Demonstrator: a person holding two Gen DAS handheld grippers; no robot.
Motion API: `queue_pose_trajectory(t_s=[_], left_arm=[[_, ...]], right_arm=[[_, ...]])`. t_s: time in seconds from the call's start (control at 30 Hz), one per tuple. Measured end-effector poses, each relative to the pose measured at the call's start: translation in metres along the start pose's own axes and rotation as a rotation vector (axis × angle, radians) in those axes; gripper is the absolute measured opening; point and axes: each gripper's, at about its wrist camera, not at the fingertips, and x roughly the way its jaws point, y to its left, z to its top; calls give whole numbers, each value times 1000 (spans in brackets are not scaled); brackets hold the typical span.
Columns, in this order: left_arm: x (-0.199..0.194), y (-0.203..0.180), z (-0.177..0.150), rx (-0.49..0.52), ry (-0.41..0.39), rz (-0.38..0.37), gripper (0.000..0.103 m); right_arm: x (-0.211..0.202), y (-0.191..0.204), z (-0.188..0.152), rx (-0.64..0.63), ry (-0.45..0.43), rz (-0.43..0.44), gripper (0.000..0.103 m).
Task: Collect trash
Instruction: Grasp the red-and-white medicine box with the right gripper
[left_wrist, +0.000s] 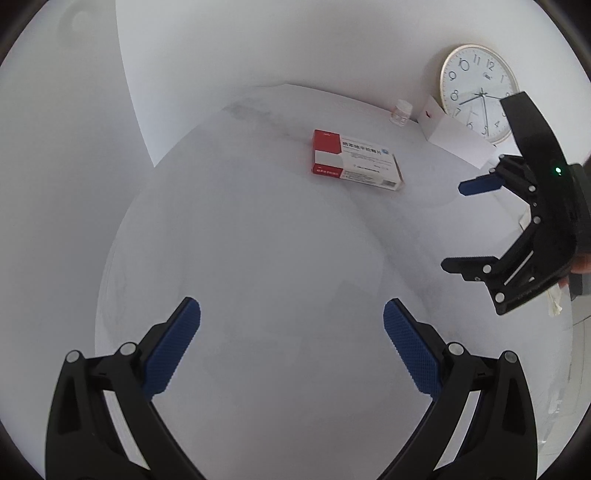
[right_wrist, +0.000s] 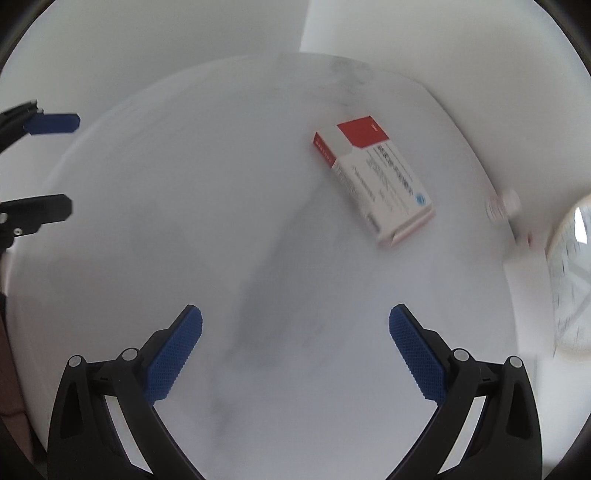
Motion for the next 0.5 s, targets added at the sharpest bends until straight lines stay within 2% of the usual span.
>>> queue_pose_trajectory(t_s=[0.17, 0.37, 0.47, 0.5], left_arm=[[34, 11, 23, -32, 8, -26, 95], [59, 24, 35, -49, 9, -19, 95], [70, 27, 37, -34, 21, -4, 95], [71, 27, 38, -30, 22, -4, 95]], right_arm=[[45, -38, 50, -175, 66, -8, 100], [84, -73, 87, -256, 128, 39, 100], [98, -82, 94, -272, 163, 100, 101], [99, -83, 95, -284, 155, 89, 101]])
